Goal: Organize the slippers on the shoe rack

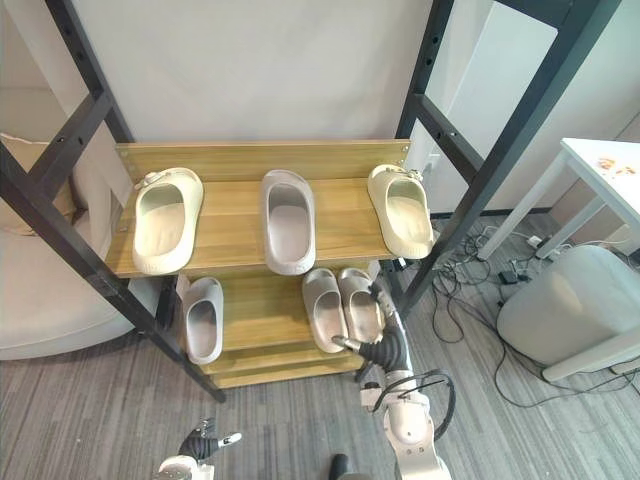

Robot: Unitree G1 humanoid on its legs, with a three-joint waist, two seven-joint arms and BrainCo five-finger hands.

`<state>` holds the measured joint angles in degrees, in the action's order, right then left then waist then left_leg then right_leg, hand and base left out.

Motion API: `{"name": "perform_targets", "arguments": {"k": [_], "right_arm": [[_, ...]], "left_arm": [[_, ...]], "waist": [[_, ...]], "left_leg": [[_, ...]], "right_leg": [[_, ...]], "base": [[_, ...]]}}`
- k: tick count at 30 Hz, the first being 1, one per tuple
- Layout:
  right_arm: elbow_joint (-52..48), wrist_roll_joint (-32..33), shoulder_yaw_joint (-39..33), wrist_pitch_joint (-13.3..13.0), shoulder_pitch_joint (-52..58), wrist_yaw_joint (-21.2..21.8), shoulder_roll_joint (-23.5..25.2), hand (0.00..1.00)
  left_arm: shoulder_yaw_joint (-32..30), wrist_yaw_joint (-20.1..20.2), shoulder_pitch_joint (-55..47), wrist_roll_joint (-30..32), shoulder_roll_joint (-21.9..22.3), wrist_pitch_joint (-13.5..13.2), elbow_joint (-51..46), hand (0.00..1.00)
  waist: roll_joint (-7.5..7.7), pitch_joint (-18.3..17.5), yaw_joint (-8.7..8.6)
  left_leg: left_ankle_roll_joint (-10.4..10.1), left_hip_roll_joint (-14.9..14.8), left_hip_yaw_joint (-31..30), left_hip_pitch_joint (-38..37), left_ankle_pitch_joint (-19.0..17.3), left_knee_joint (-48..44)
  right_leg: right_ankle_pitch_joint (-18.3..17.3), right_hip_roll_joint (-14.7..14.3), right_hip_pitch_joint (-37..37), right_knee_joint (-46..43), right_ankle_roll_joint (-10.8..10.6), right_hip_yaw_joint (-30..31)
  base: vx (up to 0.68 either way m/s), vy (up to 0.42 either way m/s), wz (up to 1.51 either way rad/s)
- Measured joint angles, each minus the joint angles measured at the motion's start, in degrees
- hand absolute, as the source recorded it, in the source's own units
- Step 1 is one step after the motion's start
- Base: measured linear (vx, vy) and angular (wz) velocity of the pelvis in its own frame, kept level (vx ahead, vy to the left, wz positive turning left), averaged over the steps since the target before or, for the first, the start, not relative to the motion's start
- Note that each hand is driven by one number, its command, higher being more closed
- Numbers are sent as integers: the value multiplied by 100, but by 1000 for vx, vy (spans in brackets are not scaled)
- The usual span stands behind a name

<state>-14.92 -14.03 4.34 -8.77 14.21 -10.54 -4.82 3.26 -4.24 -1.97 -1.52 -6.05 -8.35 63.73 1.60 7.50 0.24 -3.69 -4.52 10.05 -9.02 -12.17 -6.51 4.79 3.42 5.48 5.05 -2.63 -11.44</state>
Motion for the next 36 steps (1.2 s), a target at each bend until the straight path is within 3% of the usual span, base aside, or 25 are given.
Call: {"name": "perform_targets", "arguments": {"k": [6,14,17,25,36], "right_arm": [[-482,-164,-27,-43,-921,-372,-31,0],[-350,-149,-188,-9,-1939,-555,-285,0],[296,-112,-191,79,-2607,-568,-475,0],[2373,-109,-279,626,-4178,-732,-870,0],[3513,84,-382,716,-5192,-779,-895,0]], "left_arm": [[3,64,-5,35,5,-12,-21,0],[-1,75,-87,34,-10,-13,-245,0],[0,83,-87,32,-18,-11,-285,0],[4,100,-82,23,-15,-5,-503,0],[68,90,-88,14,-21,-3,-561,0]], "waist": [[1,3,22],[34,79,67],[53,78,126],[80,82,335],[75,84,401]], "left_leg": [[11,2,-11,-36,7,36],[39,32,-132,15,25,98],[39,57,-155,62,37,144],[33,28,-478,396,89,136],[33,27,-484,404,88,-44]], "right_leg": [[-6,4,28,0,-8,8],[-51,46,20,-2,-65,-77],[-77,47,-35,-2,-67,-99],[-113,31,-238,-3,-28,-349],[-120,71,-234,-168,-20,-317]], "base": [[2,0,1],[20,3,7],[36,-4,4],[72,-14,19],[31,14,1]]}}
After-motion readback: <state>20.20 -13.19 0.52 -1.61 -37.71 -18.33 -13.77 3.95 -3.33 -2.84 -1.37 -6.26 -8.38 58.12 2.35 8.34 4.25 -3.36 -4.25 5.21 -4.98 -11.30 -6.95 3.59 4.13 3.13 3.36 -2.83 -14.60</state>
